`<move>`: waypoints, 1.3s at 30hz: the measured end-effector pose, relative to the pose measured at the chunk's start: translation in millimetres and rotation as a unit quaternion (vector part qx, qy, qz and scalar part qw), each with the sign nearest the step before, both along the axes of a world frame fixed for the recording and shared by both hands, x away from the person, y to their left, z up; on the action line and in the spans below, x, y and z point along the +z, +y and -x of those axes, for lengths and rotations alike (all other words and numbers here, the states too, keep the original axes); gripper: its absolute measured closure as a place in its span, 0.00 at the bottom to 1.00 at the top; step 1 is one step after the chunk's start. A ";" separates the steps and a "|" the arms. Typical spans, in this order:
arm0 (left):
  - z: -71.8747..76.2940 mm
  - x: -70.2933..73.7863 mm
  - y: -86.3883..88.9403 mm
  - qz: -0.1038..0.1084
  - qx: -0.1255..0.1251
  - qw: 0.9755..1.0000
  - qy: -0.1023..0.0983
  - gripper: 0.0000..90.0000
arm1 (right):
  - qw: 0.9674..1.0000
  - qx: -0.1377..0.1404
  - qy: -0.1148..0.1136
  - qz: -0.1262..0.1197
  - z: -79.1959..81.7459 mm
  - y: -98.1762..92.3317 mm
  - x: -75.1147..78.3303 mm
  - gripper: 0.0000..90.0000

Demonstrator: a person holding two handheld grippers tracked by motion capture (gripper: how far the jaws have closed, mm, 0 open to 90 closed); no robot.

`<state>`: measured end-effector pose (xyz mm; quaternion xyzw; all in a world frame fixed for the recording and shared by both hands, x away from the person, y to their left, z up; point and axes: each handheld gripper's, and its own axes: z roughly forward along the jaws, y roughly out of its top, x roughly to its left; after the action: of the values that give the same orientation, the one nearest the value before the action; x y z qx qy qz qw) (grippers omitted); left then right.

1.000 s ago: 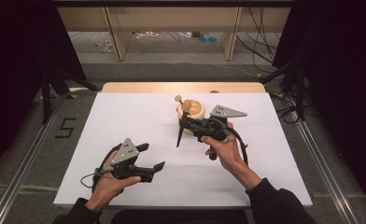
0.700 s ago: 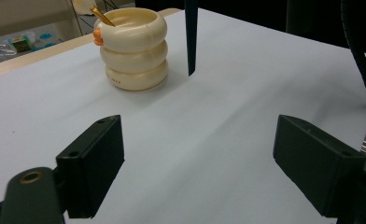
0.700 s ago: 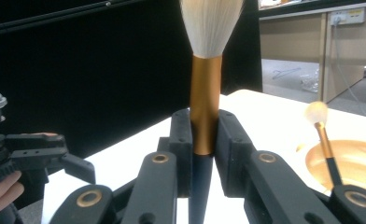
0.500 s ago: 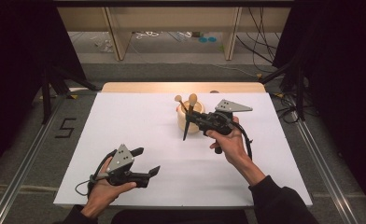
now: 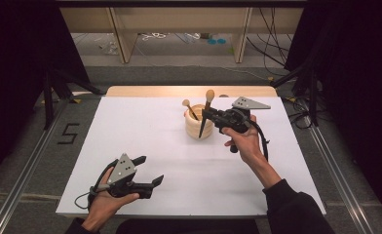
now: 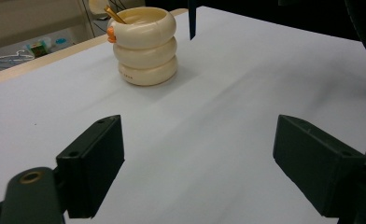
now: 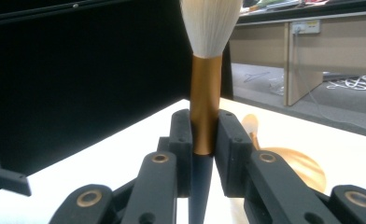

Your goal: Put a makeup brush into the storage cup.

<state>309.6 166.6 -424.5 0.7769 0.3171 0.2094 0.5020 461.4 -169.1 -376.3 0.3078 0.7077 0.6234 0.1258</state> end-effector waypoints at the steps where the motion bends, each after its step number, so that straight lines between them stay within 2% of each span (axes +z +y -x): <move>1: 0.2 -0.4 -0.2 0.003 0.001 1.000 0.003 0.18 | 1.000 -0.003 0.001 -0.001 -1.4 -1.2 0.3 0.87; 2: 0.2 -0.6 0.0 0.002 0.001 1.000 0.004 0.18 | 1.000 -0.007 -0.003 -0.007 -3.9 -1.4 -0.9 0.87; 3: -0.6 -0.8 0.4 0.000 -0.004 1.000 0.001 0.18 | 1.000 -0.008 0.002 0.000 -5.3 -3.2 -0.9 0.87; 6: -0.1 -2.0 -0.6 0.003 -0.003 1.000 0.007 0.18 | 1.000 -0.017 0.005 -0.001 -10.7 -7.5 -1.3 0.87; 7: -0.6 -2.0 0.1 -0.003 -0.005 1.000 0.002 0.18 | 1.000 -0.022 0.001 0.000 -12.9 -8.8 -1.3 0.87; 11: -0.5 -2.6 0.0 0.004 0.000 1.000 0.008 0.18 | 1.000 -0.028 0.004 -0.004 -17.9 -11.9 0.4 0.87; 14: -0.9 -2.8 0.5 -0.002 -0.001 1.000 0.005 0.18 | 0.999 -0.033 0.001 -0.008 -21.2 -13.4 3.0 0.87; 15: -1.4 -3.2 0.4 0.000 -0.003 1.000 0.005 0.18 | 0.999 -0.035 -0.002 -0.016 -22.6 -13.2 3.7 0.87; 16: -0.5 -3.2 -0.2 0.000 0.000 1.000 0.010 0.18 | 0.999 -0.036 0.001 -0.010 -23.4 -14.4 5.3 0.87; 20: -0.9 -4.5 0.0 0.002 0.002 1.000 0.013 0.18 | 0.999 -0.038 -0.002 -0.016 -27.7 -13.7 8.6 0.87; 21: -1.6 -4.1 0.8 -0.004 -0.001 1.000 0.008 0.18 | 0.999 -0.040 -0.006 -0.017 -29.4 -13.1 8.9 0.87; 27: -1.1 -4.5 0.9 0.002 0.003 1.000 0.014 0.18 | 0.999 -0.047 -0.010 -0.021 -37.0 -10.3 12.6 0.87; 32: -1.1 -4.8 1.1 0.001 0.002 1.000 0.014 0.18 | 0.998 -0.050 -0.010 -0.021 -43.8 -8.6 12.8 0.87; 36: -1.8 -5.4 0.6 -0.002 -0.009 1.000 0.007 0.18 | 0.998 -0.055 -0.011 -0.021 -50.2 -7.8 12.1 0.87; 39: -1.2 -4.9 0.7 -0.003 -0.003 1.000 0.013 0.18 | 0.998 -0.061 -0.013 -0.022 -54.4 -7.3 10.7 0.87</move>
<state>310.8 167.3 -429.4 0.7821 0.3204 0.1989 0.4961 515.7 -176.4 -365.6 0.3451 0.6715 0.6343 0.1662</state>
